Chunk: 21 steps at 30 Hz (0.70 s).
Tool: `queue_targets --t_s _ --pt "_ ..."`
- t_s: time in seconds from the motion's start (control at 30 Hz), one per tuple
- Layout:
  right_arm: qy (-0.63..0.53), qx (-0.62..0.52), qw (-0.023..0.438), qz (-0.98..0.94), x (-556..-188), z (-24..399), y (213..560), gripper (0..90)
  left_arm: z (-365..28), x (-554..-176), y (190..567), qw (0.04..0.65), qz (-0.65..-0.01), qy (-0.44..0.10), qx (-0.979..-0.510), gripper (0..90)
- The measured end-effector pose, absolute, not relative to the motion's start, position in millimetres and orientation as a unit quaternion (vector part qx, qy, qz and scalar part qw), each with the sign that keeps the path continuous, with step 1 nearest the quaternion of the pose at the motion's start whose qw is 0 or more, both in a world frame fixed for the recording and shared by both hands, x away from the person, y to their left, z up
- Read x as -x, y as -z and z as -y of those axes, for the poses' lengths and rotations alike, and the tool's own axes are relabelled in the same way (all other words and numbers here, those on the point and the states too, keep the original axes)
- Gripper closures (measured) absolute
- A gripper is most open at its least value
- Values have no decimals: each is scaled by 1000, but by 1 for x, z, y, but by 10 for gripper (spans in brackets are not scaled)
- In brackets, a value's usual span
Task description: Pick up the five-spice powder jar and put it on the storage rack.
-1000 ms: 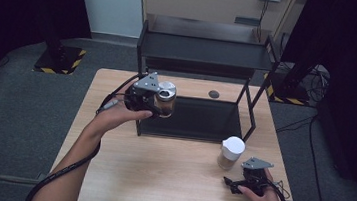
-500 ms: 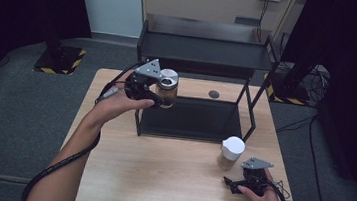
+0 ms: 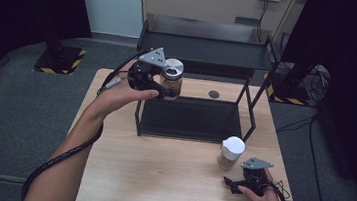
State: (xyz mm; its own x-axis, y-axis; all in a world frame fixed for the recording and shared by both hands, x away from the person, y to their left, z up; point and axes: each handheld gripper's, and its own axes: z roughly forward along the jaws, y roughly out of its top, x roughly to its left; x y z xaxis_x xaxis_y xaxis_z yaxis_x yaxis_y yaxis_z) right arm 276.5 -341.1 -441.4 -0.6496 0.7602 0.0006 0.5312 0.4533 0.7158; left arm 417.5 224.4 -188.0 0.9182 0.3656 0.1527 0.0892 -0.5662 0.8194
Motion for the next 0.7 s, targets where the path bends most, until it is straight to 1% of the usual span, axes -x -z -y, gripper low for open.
queue_targets --t_s 0.1,0.7 --pt "-353 -385 163 -837 -277 341 441 10 -225 -419 184 457 -129 -149 -867 296" --pt "-353 -386 162 -837 -276 341 441 10 -215 -426 151 445 -162 -169 -864 296"
